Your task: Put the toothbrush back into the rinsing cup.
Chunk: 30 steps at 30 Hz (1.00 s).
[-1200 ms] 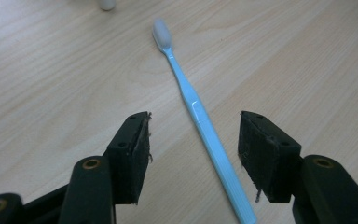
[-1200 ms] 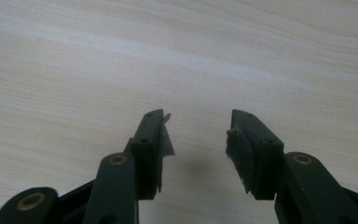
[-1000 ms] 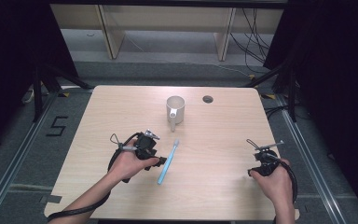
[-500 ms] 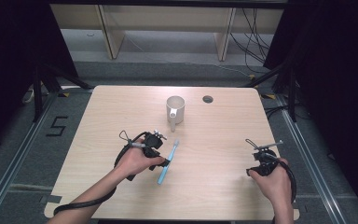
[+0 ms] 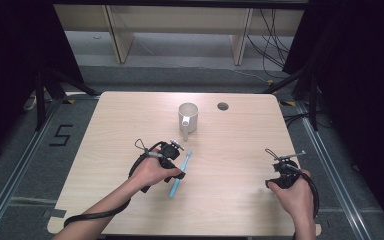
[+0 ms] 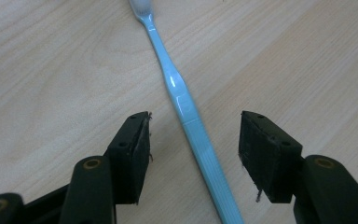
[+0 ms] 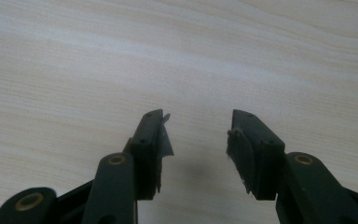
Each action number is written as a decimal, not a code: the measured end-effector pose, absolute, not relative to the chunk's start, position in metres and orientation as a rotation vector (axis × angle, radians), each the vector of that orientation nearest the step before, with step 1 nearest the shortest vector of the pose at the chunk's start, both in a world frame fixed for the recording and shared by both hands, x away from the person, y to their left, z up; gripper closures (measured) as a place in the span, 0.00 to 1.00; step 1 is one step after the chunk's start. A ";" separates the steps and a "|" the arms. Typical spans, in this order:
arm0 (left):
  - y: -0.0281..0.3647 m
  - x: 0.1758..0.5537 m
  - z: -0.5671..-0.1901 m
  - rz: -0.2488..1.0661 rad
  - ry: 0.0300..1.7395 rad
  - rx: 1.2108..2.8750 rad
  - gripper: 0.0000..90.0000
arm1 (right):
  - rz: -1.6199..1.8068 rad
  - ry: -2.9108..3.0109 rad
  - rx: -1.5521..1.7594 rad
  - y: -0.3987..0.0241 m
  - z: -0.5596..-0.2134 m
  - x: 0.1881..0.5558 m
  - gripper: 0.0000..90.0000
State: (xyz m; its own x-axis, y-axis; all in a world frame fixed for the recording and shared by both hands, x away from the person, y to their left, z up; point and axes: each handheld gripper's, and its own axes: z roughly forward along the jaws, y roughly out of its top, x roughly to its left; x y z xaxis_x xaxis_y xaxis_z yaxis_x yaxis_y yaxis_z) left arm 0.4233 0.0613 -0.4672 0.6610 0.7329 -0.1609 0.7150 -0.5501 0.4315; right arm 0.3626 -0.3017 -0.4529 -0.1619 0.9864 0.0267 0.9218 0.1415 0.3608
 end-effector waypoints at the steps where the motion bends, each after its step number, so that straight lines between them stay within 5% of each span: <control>1: 0.061 0.424 -0.467 0.066 1.129 2.419 0.48 | 0.437 2.199 1.875 -0.302 -0.453 0.363 0.62; 30: 0.045 0.431 -0.474 0.027 1.220 2.551 0.51 | 0.455 2.195 1.862 -0.301 -0.453 0.362 0.61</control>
State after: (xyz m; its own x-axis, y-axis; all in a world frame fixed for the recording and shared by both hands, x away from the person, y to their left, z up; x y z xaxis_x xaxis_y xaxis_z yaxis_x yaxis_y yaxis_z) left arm 0.4312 0.0449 -0.4740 0.6366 0.7623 -0.1167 0.7565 -0.5880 0.2865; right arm 0.3624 -0.3012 -0.4526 -0.1680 0.9854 0.0271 0.9151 0.1457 0.3760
